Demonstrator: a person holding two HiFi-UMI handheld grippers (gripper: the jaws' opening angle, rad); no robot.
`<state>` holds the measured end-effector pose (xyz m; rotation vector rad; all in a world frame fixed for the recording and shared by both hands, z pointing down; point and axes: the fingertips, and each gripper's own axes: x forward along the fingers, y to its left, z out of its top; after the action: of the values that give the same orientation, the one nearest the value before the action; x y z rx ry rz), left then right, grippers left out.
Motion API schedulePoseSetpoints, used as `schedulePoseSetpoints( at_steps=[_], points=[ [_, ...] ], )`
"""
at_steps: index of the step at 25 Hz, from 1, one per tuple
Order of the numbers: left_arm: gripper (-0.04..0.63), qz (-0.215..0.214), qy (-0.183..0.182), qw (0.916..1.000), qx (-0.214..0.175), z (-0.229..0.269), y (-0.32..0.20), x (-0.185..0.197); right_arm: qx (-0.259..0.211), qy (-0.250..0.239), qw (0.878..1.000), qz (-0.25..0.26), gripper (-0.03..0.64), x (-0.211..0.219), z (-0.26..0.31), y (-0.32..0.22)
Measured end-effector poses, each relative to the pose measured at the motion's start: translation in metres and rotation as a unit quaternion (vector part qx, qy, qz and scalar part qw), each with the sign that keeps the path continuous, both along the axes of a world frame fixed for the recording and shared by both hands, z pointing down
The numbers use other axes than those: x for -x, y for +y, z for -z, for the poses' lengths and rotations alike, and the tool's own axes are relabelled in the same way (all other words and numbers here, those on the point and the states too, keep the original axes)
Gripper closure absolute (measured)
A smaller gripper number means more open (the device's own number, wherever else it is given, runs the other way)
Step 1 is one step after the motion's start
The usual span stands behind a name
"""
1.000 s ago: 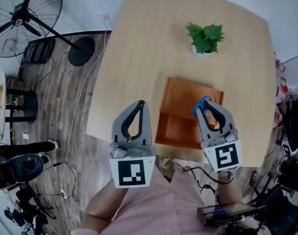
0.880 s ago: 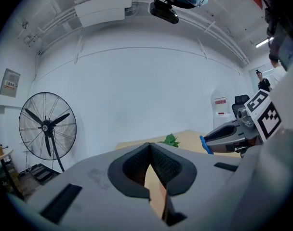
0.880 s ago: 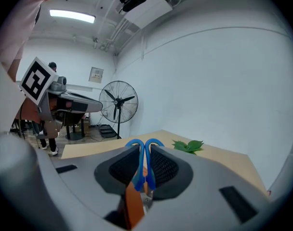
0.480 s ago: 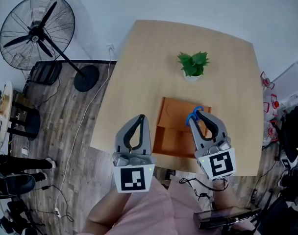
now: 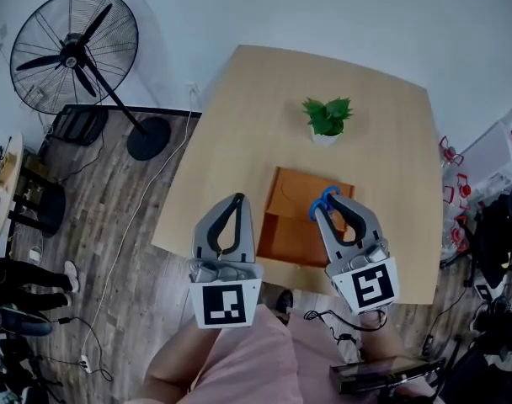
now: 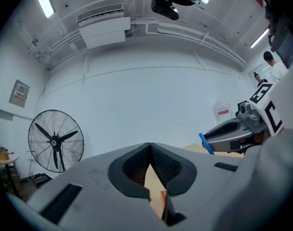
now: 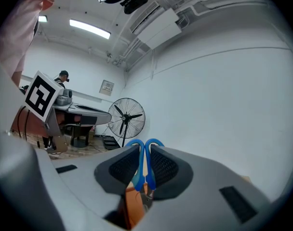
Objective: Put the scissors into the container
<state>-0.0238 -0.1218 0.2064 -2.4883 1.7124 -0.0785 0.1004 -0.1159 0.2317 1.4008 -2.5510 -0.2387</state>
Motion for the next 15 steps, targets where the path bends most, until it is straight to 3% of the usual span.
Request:
schedulePoseSetpoints(
  at_steps=[15],
  points=[
    [0.591,0.005,-0.004,0.9995,0.032,-0.023,0.02,0.012,0.04,0.011,0.999,0.021,0.545,0.014,-0.037,0.024]
  ],
)
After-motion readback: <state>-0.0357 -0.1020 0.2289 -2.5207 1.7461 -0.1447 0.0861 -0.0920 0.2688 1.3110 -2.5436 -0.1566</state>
